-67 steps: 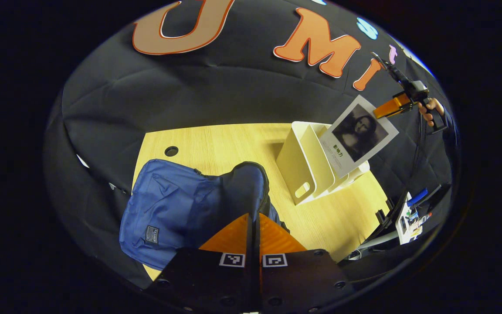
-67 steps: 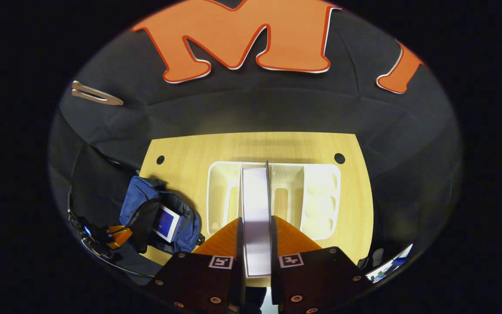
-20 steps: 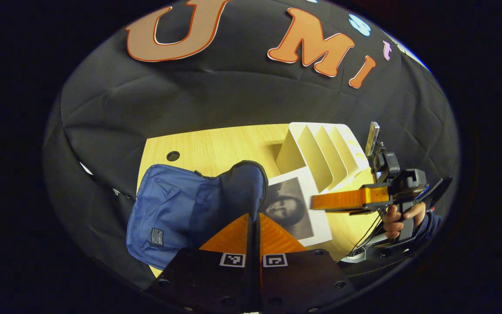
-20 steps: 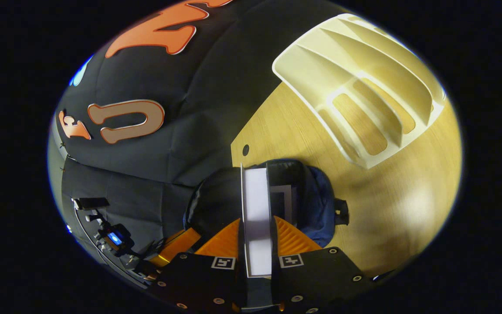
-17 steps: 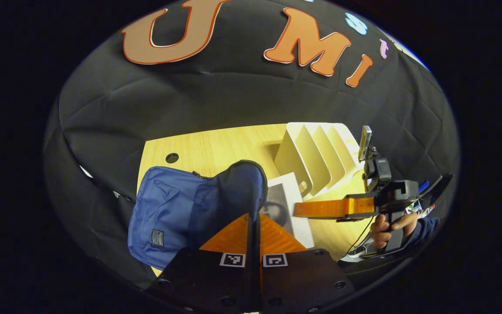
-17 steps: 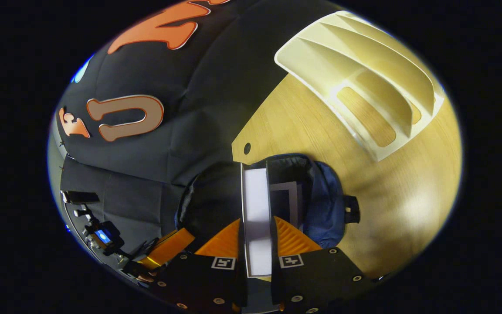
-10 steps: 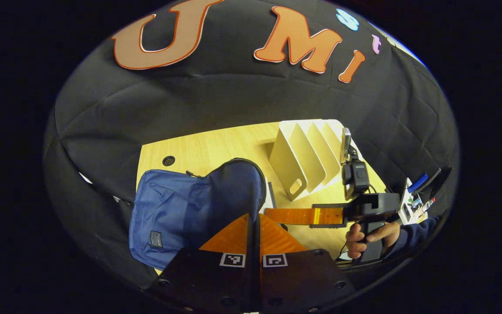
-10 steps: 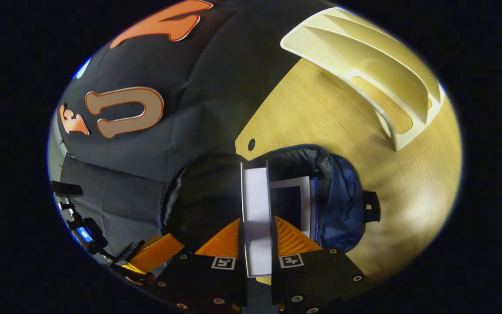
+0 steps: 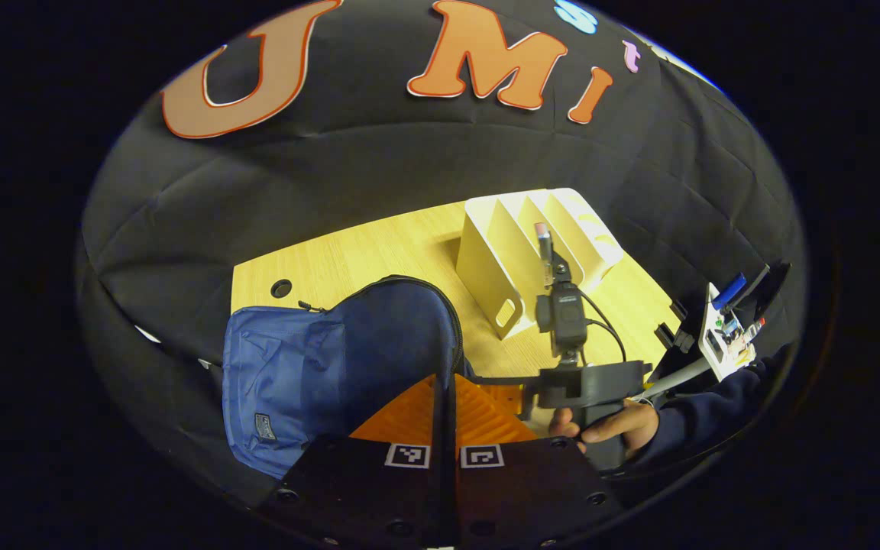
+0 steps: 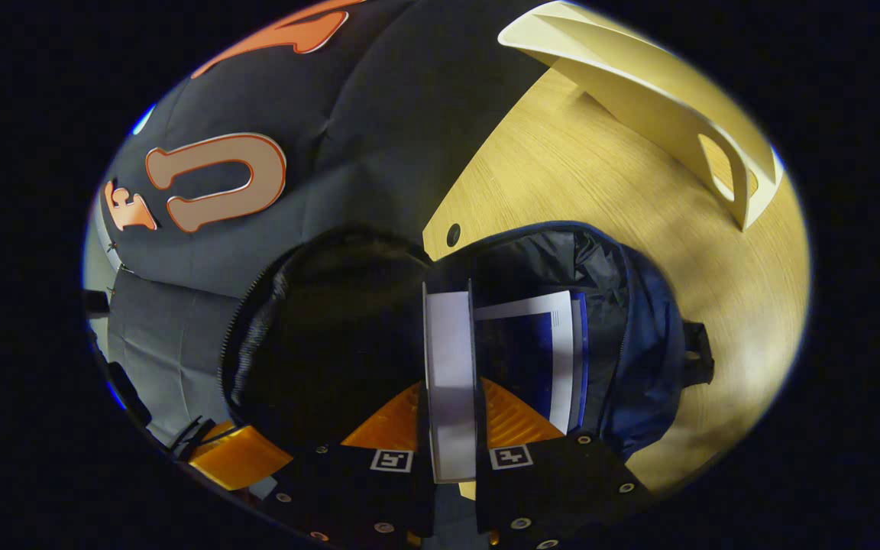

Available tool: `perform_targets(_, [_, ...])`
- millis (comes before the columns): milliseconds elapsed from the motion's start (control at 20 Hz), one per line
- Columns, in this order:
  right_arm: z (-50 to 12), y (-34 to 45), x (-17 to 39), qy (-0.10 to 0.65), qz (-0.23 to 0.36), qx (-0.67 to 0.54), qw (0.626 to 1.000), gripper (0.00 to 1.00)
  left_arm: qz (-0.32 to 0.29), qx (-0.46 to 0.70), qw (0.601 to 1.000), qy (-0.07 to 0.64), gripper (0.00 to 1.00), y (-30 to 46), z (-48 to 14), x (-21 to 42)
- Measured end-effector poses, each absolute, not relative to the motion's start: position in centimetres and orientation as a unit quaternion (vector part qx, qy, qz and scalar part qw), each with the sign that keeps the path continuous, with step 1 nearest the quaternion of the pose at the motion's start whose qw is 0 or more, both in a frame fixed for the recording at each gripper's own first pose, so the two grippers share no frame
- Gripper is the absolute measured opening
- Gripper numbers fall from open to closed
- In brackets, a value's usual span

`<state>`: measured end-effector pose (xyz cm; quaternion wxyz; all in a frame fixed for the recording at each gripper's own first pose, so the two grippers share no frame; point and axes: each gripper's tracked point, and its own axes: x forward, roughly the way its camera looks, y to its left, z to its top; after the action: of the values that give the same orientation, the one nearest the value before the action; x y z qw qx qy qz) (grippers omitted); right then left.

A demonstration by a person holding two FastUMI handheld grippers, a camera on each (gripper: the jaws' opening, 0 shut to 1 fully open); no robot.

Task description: Open the schoolbag, grab two books from the bookshelf and put them into the schoolbag.

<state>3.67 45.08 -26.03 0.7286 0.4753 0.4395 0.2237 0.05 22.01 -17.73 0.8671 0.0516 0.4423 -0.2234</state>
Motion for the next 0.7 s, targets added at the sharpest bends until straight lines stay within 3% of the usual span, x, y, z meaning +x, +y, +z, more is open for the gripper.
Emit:
perform_targets(300, [-27.1,46.1,3.8,0.468,0.213,0.474,0.715,0.23,-0.210,0.033,0.871,0.444,0.00,22.5,-18.0,0.2])
perform_targets(500, [-26.4,44.2,5.2,0.463,0.185,0.425,0.756,0.34,-0.193,0.037,0.877,0.438,0.01,23.2,-18.1,0.6])
perform_targets(700, [-23.9,40.7,6.8,0.428,0.178,0.402,0.790,0.32,-0.178,0.030,0.877,0.445,0.01,23.7,-18.5,1.1])
